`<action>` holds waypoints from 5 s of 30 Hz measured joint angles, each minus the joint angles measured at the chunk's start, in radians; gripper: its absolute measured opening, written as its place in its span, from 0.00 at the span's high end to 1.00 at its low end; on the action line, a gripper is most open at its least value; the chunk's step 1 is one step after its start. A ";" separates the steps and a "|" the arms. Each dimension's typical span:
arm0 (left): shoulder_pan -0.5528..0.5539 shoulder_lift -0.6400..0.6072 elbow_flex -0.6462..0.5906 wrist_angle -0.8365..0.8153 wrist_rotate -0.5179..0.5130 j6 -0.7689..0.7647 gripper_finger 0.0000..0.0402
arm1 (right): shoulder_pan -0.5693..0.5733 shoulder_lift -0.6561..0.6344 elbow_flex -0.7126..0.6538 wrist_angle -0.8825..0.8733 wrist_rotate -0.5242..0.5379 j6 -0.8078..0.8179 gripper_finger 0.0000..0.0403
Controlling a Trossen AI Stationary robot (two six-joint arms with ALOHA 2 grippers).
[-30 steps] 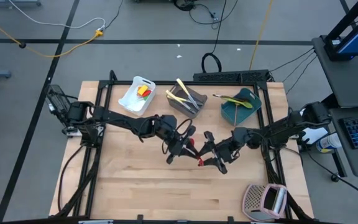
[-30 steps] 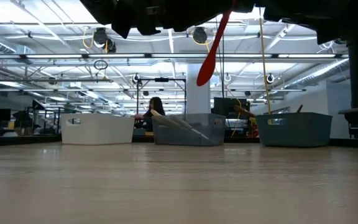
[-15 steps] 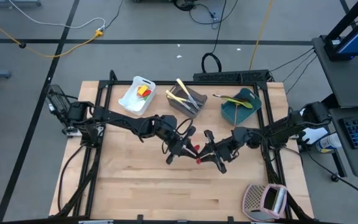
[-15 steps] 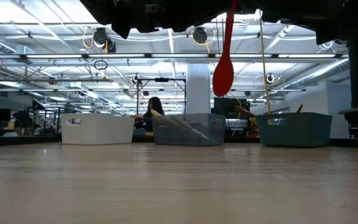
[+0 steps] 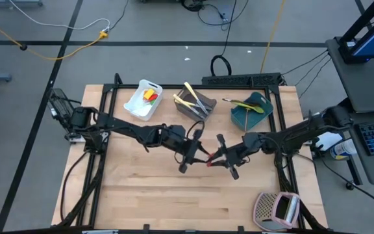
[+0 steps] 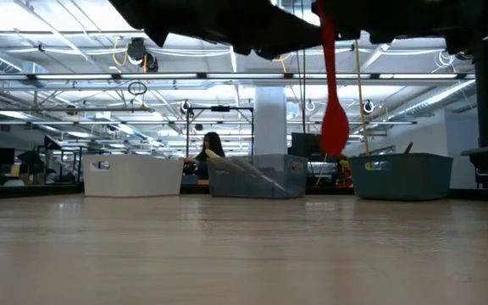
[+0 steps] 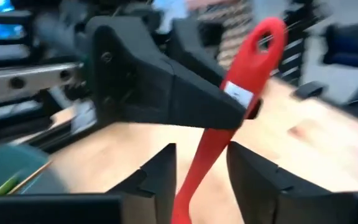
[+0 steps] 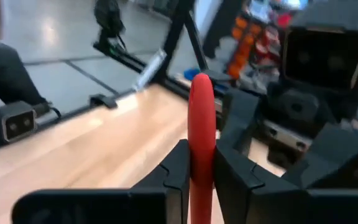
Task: Pick & Place Kitchen Items
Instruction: Put the red serving spoon into the blue bin, then return to Home Position
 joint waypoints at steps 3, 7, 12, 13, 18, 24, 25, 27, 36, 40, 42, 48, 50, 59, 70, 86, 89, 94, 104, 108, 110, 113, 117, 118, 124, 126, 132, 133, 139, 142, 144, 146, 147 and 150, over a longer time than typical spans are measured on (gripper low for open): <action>-0.003 0.000 0.000 -0.010 -0.091 0.000 0.60 | 0.009 -0.045 0.000 -0.120 0.090 0.025 0.90; -0.011 0.000 0.000 -0.010 -0.199 0.002 0.55 | 0.033 -0.120 0.000 -0.287 0.246 0.030 0.90; -0.017 -0.002 0.001 -0.035 -0.258 -0.011 0.54 | 0.059 -0.243 0.000 -0.393 0.406 -0.052 0.90; -0.017 -0.002 0.001 -0.038 -0.258 -0.017 0.54 | 0.060 -0.269 0.000 -0.414 0.450 -0.077 0.90; -0.023 -0.002 0.001 -0.051 -0.258 -0.041 0.54 | 0.034 -0.378 0.000 -0.529 0.710 -0.197 0.90; -0.032 -0.002 0.001 -0.057 -0.257 -0.038 0.54 | -0.081 -0.458 0.000 -0.737 0.798 -0.229 0.90; -0.032 -0.002 0.001 -0.057 -0.257 -0.038 0.54 | -0.107 -0.466 0.000 -0.776 0.798 -0.213 0.90; -0.033 -0.002 0.001 -0.057 -0.257 -0.038 0.54 | -0.162 -0.475 0.000 -0.833 0.798 -0.184 0.90; -0.033 -0.002 0.001 -0.066 -0.257 -0.036 0.54 | -0.413 -0.479 -0.021 -0.932 0.590 -0.396 0.89; -0.033 -0.002 0.001 -0.077 -0.257 -0.040 0.54 | -0.544 -0.479 -0.070 -0.932 0.501 -0.404 0.89; -0.033 -0.002 0.001 -0.082 -0.256 -0.040 0.54 | -0.598 -0.479 -0.095 -0.933 0.477 -0.411 0.89; -0.033 -0.002 0.001 -0.097 -0.243 -0.042 0.54 | -0.666 -0.479 -0.172 -0.761 0.367 -0.453 0.88; -0.033 -0.002 0.001 -0.098 -0.226 -0.042 0.54 | -0.666 -0.480 -0.193 -0.704 0.379 -0.440 0.86; -0.033 -0.002 0.001 -0.102 -0.151 -0.062 0.54 | -0.666 -0.478 -0.330 -0.538 0.431 -0.404 0.74; -0.033 -0.002 0.001 -0.102 -0.151 -0.064 0.54 | -0.648 -0.496 -0.360 -0.369 0.433 -0.387 0.58; -0.033 -0.213 0.000 -0.286 -0.186 -0.295 0.54 | -0.382 -0.723 -0.359 -0.346 0.424 -0.106 0.61; -0.043 -0.295 0.000 -0.359 -0.246 -0.306 0.54 | -0.318 -0.753 -0.359 -0.322 0.424 -0.024 0.63; -0.073 -0.417 0.000 -0.498 -0.401 -0.356 0.54 | -0.219 -0.779 -0.359 -0.270 0.425 0.035 0.65; -0.153 -0.637 0.000 -0.816 -0.591 -0.440 0.54 | -0.060 -0.831 -0.359 -0.262 0.423 0.140 0.69; -0.192 -0.733 -0.001 -0.907 -0.600 -0.443 0.54 | -0.011 -0.886 -0.359 -0.304 0.423 0.119 0.71; -0.210 -0.791 -0.025 -0.911 -0.602 -0.436 0.54 | 0.008 -0.917 -0.359 -0.344 0.423 0.128 0.71; -0.229 -0.893 -0.108 -0.890 -0.618 -0.427 0.54 | 0.027 -0.966 -0.359 -0.431 0.417 0.138 0.72; -0.234 -1.049 -0.285 -0.786 -0.633 -0.404 0.54 | 0.031 -1.023 -0.359 -0.525 0.323 0.176 0.72; -0.234 -1.088 -0.329 -0.755 -0.629 -0.396 0.54 | 0.031 -1.035 -0.359 -0.535 0.291 0.192 0.72; -0.234 -1.292 -0.566 -0.580 -0.625 -0.340 0.54 | 0.029 -1.118 -0.359 -0.620 0.217 0.201 0.77; -0.234 -1.352 -0.633 -0.522 -0.625 -0.315 0.54 | 0.028 -1.150 -0.359 -0.655 0.218 0.209 0.79; -0.234 -1.510 -0.775 -0.466 -0.620 -0.265 0.54 | 0.028 -1.237 -0.359 -0.732 0.217 0.250 0.84; -0.234 -1.532 -0.793 -0.468 -0.609 -0.251 0.54 | 0.028 -1.249 -0.359 -0.746 0.217 0.250 0.85; -0.234 -1.630 -0.857 -0.465 -0.564 -0.206 0.54 | 0.028 -1.287 -0.359 -0.767 0.217 0.248 0.92; -0.234 -1.668 -0.881 -0.461 -0.563 -0.183 0.54 | 0.028 -1.286 -0.360 -0.784 0.215 0.247 0.95; -0.234 -1.690 -0.904 -0.441 -0.560 -0.172 0.54 | 0.028 -1.286 -0.375 -0.770 0.215 0.247 0.97; -0.234 -1.710 -0.932 -0.406 -0.542 -0.166 0.54 | 0.028 -1.285 -0.395 -0.769 0.214 0.267 0.99; -0.234 -1.718 -0.948 -0.400 -0.534 -0.164 0.54 | 0.028 -1.285 -0.406 -0.757 0.215 0.276 1.00; -0.234 -1.739 -1.001 -0.358 -0.522 -0.156 0.54 | 0.028 -1.286 -0.441 -0.705 0.216 0.280 0.99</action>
